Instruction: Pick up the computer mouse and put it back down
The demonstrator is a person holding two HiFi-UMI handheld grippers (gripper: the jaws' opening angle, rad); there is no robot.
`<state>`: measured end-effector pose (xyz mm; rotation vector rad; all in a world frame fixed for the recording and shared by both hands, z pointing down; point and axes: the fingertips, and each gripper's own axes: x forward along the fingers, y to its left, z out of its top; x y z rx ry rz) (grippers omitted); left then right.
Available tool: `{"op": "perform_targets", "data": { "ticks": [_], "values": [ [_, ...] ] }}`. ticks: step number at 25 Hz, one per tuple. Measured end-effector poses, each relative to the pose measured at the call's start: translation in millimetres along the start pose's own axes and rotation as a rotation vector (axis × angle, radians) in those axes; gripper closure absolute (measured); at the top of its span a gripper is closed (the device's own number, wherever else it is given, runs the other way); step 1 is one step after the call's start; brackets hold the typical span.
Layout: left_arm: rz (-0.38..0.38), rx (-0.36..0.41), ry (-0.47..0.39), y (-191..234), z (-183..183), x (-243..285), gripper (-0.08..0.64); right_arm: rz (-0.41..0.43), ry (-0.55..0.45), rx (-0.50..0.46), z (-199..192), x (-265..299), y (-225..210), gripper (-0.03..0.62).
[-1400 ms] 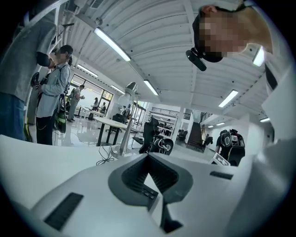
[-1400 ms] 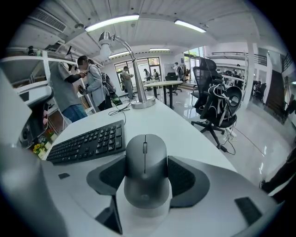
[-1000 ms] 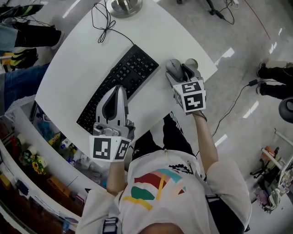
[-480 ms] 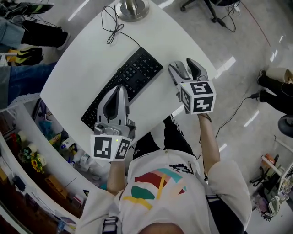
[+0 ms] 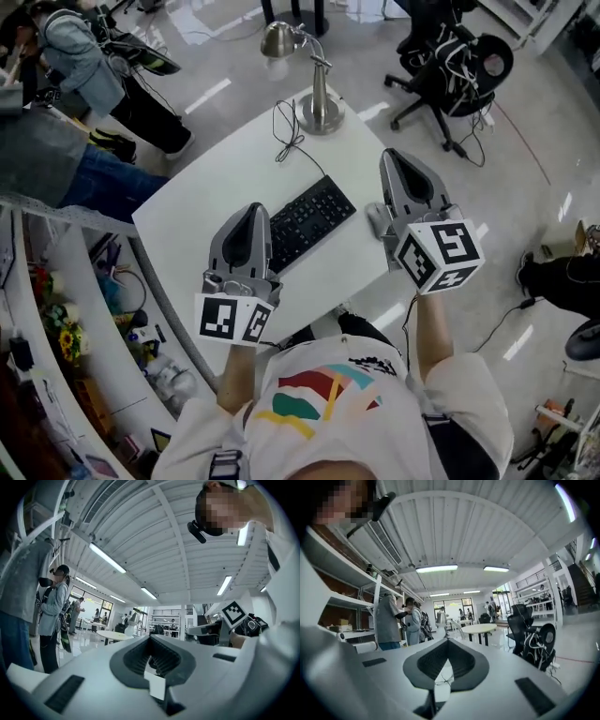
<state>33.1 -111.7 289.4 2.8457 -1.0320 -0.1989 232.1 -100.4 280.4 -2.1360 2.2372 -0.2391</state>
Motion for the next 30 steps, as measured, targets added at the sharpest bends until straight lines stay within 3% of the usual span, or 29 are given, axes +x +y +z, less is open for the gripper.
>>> {"op": "perform_targets", "data": {
  "ticks": [5, 15, 22, 30],
  "values": [
    [0.049, 0.014, -0.084, 8.8, 44.4, -32.9, 0.514, 0.093, -0.122, -0.076, 51.5, -22.8, 58.9, 0.580],
    [0.115, 0.052, -0.192, 23.2, 90.2, -79.1, 0.514, 0.297, -0.212, -0.151, 78.7, -20.2, 151.6, 0.580],
    [0.168, 0.044, -0.215, 44.5, 100.2, -99.5, 0.514, 0.377, -0.218, -0.170, 82.7, -10.8, 190.0, 0.579],
    [0.193, 0.034, -0.222, 50.0, 101.7, -106.4, 0.514, 0.414, -0.216, -0.166, 81.6, -7.6, 201.1, 0.580]
  ]
}}
